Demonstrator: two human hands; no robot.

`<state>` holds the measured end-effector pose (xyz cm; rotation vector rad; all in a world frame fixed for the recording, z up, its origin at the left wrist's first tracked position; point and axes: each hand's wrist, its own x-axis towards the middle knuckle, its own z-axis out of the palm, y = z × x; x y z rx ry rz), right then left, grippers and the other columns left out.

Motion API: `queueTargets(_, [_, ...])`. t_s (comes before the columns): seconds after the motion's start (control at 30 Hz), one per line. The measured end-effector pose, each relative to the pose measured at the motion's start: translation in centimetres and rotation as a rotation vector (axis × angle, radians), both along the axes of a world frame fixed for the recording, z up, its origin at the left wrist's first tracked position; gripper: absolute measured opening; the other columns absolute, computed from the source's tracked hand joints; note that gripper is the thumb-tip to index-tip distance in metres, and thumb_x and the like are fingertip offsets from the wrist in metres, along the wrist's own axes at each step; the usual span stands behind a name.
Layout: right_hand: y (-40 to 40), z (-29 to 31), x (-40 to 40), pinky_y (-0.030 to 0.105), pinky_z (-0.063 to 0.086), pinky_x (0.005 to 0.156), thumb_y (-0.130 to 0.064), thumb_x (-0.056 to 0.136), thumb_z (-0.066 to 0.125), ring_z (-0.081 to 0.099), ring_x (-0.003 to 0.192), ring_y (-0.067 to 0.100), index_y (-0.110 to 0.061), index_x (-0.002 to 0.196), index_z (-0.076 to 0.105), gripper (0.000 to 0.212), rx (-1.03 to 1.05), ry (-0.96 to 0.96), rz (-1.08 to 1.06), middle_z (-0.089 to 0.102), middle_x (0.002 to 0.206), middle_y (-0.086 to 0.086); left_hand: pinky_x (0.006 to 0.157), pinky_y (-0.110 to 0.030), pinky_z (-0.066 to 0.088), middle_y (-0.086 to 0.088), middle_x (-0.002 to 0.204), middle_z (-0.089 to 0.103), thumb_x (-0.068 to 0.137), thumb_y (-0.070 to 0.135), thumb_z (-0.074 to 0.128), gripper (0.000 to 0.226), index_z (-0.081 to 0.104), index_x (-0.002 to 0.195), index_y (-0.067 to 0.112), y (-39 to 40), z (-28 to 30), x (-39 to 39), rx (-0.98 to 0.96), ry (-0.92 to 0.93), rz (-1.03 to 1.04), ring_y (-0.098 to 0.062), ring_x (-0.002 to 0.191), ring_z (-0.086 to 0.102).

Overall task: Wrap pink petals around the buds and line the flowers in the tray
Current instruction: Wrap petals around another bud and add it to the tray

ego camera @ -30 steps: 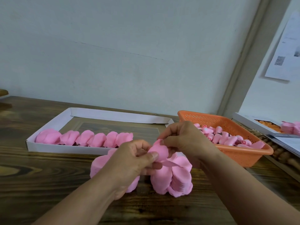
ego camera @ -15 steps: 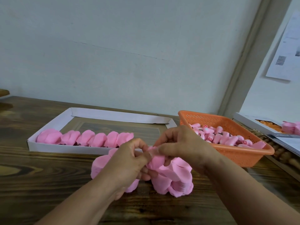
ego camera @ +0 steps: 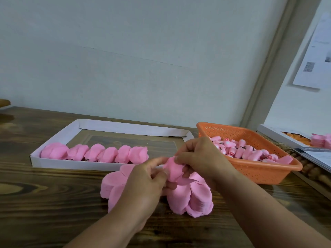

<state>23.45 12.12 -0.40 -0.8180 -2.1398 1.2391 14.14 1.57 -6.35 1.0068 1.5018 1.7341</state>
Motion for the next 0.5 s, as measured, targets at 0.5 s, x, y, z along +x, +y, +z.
queueTargets(0.5, [-0.06, 0.1, -0.43, 0.017, 0.042, 0.038, 0.012, 0.076, 0.059, 0.054, 0.035, 0.012, -0.008, 0.053, 0.057, 0.031, 0.006, 0.0, -0.047, 0.056, 0.04, 0.003, 0.074, -0.028, 0.059, 0.008, 0.085, 0.076, 0.095, 0.009, 0.055, 0.031, 0.059, 0.107, 0.037, 0.22, -0.51, 0.33, 0.051, 0.076, 0.049, -0.008, 0.077, 0.072])
